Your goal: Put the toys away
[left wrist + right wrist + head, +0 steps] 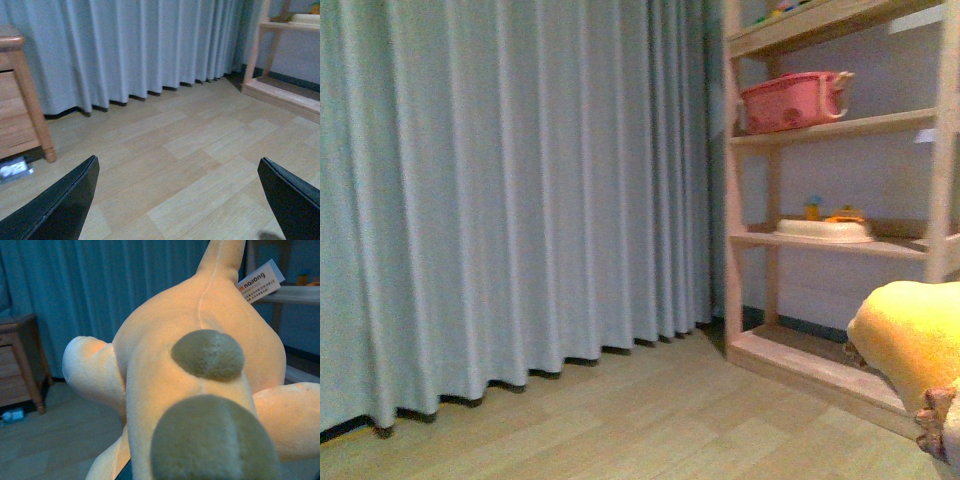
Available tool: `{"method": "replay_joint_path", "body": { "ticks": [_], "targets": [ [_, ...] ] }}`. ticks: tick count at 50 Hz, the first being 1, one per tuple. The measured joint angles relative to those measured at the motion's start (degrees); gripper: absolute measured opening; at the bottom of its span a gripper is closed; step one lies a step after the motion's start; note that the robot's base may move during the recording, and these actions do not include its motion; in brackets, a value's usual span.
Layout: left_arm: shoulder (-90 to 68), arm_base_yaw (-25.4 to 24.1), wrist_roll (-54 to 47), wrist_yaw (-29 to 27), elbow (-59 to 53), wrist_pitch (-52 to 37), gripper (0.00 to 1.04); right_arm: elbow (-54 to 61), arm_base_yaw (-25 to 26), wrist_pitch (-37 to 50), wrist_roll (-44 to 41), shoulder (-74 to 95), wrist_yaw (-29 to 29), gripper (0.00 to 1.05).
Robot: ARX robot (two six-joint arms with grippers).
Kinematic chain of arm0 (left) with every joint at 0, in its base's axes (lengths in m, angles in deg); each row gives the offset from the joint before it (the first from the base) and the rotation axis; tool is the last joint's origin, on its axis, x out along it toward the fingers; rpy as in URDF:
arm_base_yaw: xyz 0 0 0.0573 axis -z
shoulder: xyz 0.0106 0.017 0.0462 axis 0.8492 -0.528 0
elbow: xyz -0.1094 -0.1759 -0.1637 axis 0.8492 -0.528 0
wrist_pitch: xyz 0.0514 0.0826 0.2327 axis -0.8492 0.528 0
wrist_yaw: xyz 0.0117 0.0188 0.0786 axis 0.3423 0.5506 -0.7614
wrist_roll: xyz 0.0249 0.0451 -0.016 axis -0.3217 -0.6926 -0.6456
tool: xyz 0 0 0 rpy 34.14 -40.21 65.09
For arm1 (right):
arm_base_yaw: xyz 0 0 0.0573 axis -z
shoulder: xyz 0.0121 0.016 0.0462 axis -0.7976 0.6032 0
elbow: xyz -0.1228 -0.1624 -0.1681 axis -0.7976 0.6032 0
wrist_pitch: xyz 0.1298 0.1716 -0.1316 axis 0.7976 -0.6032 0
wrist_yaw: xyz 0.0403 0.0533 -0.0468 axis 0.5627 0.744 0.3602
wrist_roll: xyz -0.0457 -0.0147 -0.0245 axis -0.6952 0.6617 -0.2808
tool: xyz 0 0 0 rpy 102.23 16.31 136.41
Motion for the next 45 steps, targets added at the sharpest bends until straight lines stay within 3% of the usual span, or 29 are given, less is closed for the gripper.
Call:
{"method": "replay_joint_path", "body": {
  "ticks": [45],
  "targets": [
    [-0.04,0.04,-0.04,0.39,0.0,0.0,0.99,0.0,0.13,-0.02,0.0,-0.04,-0.63,0.09]
  ]
}}
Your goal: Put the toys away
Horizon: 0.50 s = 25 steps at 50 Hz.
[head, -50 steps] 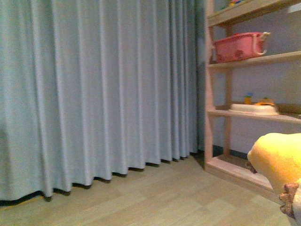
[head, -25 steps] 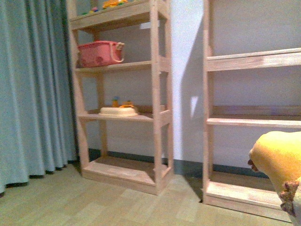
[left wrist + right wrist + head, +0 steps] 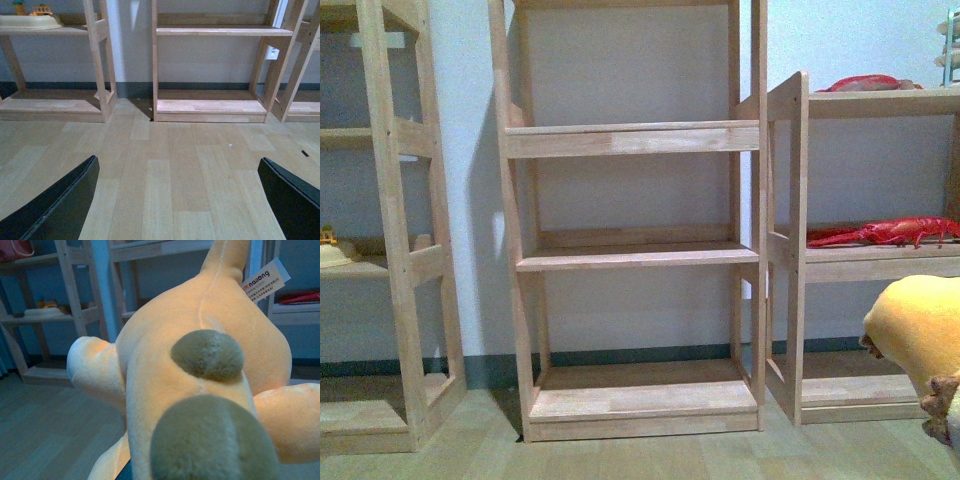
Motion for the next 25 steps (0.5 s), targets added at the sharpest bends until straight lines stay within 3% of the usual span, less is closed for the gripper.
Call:
{"method": "replay_joint_path", "body": {
  "ticks": [25],
  "targets": [
    [0.02,0.0,0.0,-0.37,0.0,0.0,0.99,0.0,-0.07,0.0,0.0,0.02,0.85,0.09]
  ]
}}
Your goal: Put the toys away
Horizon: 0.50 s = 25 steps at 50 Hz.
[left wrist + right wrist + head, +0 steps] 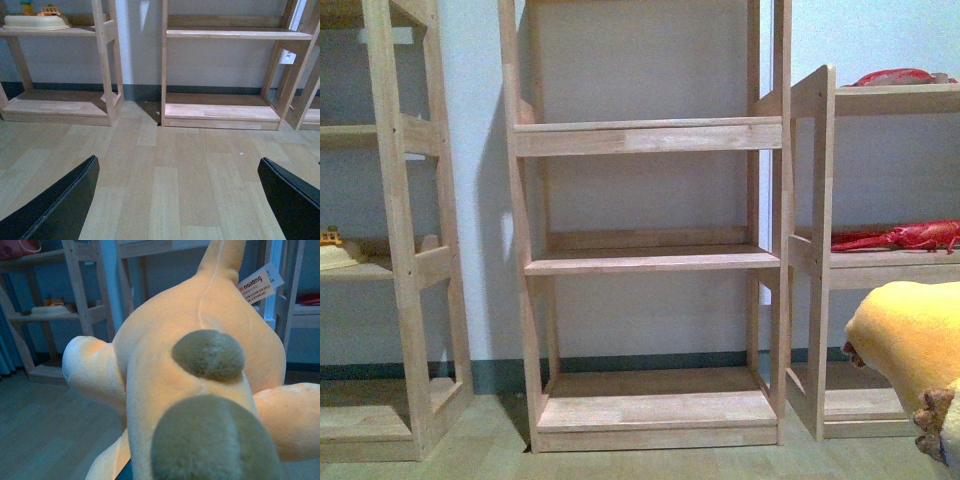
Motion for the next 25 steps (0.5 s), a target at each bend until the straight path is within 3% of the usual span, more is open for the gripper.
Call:
{"method": "replay_joint_path", "body": {
  "ticks": [25],
  "targets": [
    [0.0,0.0,0.02,0.0,0.0,0.0,0.99,0.0,0.0,0.0,0.0,0.0,-0.02,0.09]
  ]
}}
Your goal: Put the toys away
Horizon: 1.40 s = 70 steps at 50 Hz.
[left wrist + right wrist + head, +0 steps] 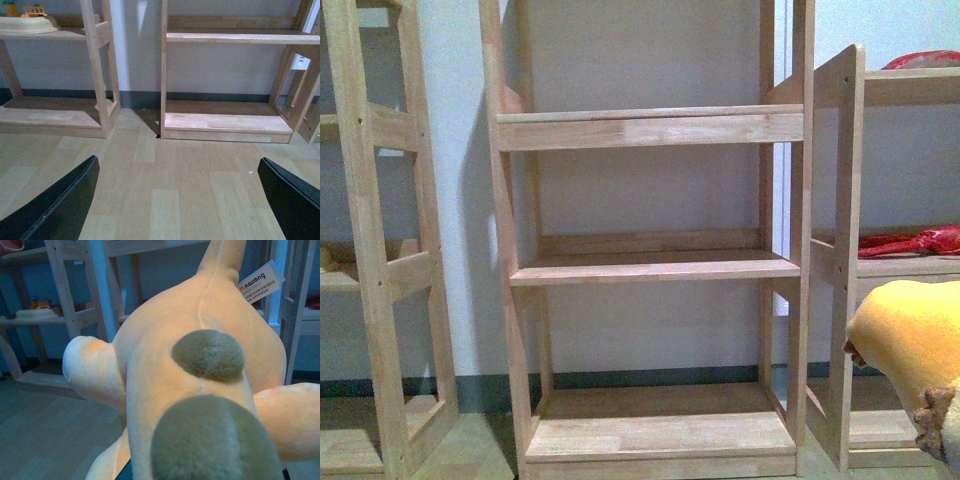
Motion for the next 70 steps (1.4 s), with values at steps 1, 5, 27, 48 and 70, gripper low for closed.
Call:
{"method": "replay_joint_path", "body": {
  "ticks": [1,5,27,48,70],
  "targets": [
    [0.0,0.0,-0.02,0.0,0.0,0.0,0.99,0.0,0.0,0.0,0.0,0.0,0.02,0.09],
    [0.0,0.0,0.0,0.0,0.0,0.0,0.99,0.0,0.0,0.0,0.02,-0.02,0.0,0.09],
    [0.0,-0.02,0.0,0.0,0.0,0.0,0.99,0.0,0.0,0.0,0.0,0.0,0.02,0.09],
    [0.0,-0.02,-0.02,0.0,0.0,0.0,0.99,0.0,0.0,0.0,0.0,-0.02,0.0,0.09],
    [0.0,-0.02,-0.02,0.15,0.0,0.0,0.99,0.0,0.0,0.0,0.02,0.0,-0.55,0.09]
  ]
}}
